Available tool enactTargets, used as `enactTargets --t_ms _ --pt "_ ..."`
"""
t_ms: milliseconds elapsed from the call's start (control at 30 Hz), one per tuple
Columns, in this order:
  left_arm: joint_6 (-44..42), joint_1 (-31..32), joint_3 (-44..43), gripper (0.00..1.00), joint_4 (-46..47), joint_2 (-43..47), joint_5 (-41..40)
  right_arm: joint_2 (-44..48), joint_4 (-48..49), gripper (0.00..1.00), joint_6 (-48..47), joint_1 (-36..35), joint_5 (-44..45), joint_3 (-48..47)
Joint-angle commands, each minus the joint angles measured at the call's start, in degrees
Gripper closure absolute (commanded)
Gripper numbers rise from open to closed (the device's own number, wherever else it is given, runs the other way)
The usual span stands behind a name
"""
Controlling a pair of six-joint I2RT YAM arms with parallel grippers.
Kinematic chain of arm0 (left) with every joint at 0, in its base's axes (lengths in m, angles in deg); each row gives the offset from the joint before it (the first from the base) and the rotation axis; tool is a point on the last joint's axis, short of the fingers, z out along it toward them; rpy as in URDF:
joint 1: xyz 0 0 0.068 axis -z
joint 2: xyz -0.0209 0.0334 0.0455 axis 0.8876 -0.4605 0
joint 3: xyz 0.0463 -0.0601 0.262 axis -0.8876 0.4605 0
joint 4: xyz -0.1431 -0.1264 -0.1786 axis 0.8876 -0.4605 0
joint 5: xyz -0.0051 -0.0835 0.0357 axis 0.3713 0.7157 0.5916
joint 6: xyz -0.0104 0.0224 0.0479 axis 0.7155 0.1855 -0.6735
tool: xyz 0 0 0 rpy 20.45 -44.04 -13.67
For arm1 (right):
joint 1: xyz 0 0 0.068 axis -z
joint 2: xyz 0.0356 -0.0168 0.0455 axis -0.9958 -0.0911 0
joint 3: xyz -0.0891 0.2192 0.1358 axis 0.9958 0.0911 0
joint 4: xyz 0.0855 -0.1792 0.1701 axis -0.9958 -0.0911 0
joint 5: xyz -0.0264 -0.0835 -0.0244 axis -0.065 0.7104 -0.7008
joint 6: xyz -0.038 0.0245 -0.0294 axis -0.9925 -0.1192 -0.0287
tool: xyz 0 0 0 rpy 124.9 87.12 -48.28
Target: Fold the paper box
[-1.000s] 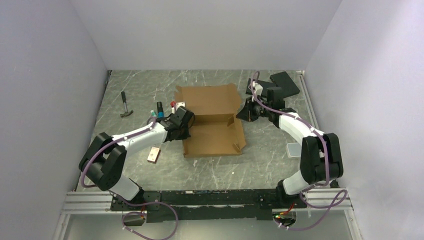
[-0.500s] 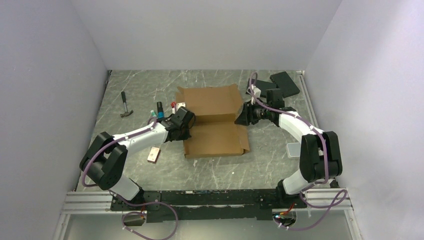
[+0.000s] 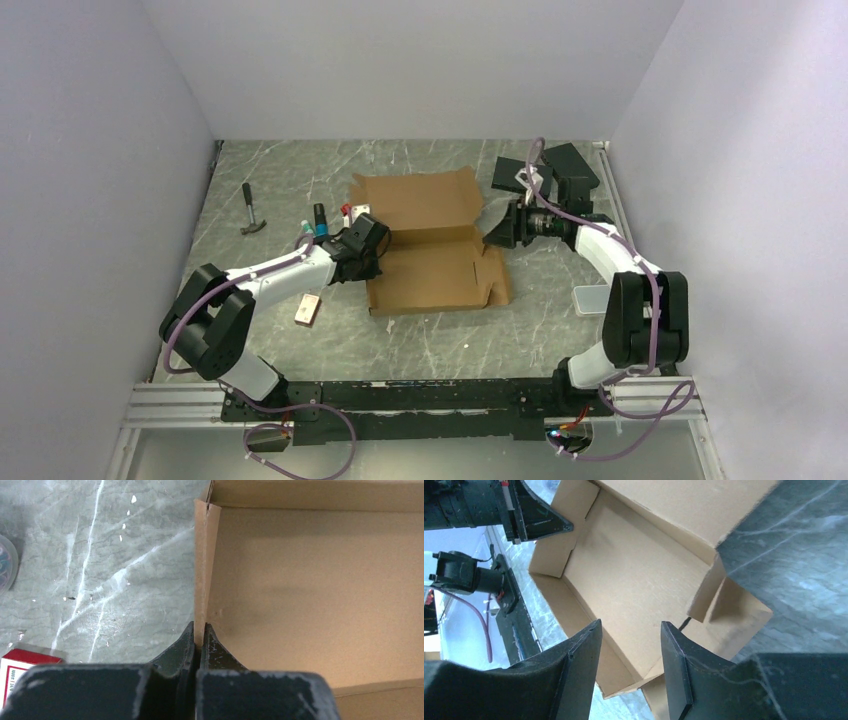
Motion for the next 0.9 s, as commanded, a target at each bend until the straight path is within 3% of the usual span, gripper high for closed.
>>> enactTargets --t_ms 0,300,633,867 --pt "1.6 0.2 -1.2 1.00 1.4 0.3 -1.6 2.1 0.9 0.49 -1.6 3.3 -2.4 -1.5" --pt "1.4 0.2 -1.6 1.00 0.9 0.0 -1.8 1.1 5.6 0.54 7.1 7.4 17.3 0.5" --pt "1.6 0.2 -2.0 1.00 0.1 -0.2 -2.3 -5.8 -4.4 0.51 -1.2 2.8 18.6 -4.5" --pt "3.0 0.2 -2.3 1.00 -0.9 -0.4 -3.3 -7.3 -9.3 0.67 -5.6 -2.2 26.4 -7.3"
